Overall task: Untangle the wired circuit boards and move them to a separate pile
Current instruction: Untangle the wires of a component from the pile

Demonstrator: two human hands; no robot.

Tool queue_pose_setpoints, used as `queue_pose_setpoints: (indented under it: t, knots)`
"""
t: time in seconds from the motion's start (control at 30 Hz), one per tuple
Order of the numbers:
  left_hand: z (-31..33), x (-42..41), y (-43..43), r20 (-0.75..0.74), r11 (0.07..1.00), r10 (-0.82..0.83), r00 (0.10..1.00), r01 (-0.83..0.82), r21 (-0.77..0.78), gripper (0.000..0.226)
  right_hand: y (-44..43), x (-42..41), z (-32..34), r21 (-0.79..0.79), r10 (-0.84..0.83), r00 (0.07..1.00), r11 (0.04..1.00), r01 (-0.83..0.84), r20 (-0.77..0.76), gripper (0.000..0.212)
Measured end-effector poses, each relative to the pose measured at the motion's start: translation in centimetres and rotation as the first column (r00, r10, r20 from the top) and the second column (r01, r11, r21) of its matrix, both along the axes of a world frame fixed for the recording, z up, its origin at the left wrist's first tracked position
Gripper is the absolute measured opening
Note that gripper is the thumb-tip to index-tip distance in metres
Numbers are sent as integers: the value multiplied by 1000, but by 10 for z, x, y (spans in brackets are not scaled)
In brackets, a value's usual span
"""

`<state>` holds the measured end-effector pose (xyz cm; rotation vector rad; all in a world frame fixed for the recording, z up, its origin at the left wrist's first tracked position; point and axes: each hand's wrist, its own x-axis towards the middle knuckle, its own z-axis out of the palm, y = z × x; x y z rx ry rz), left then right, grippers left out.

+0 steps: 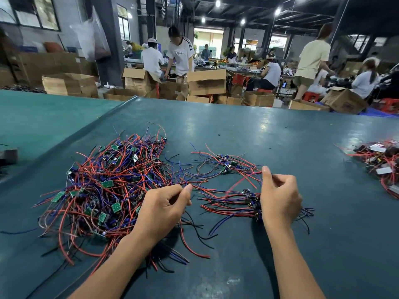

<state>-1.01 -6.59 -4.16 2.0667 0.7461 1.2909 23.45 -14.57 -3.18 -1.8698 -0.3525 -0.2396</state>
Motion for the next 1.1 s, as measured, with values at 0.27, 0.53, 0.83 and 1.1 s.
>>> queue_pose_setpoints:
  t: [0.27, 0.53, 0.83, 1.1]
  knots:
    - [2, -3, 4, -232, 987, 151, 961, -160, -17, 42, -4, 9, -10, -452, 63, 998, 889, -69, -29, 38]
    - [1, -5, 12, -432, 975, 223, 874, -191, 116, 19, -5, 2, -6, -414, 15, 1000, 910, -17, -8, 42]
    - [11, -6, 13, -286, 928, 314, 905, -356, -109, 7, 5, -78, -8, -269, 621, 626, 777, -568, 472, 7]
    - [12, -11, 15, -145, 902, 332, 932, -359, -239, 21, 34, -113, -22, -724, 839, 381, 534, -435, 390, 52]
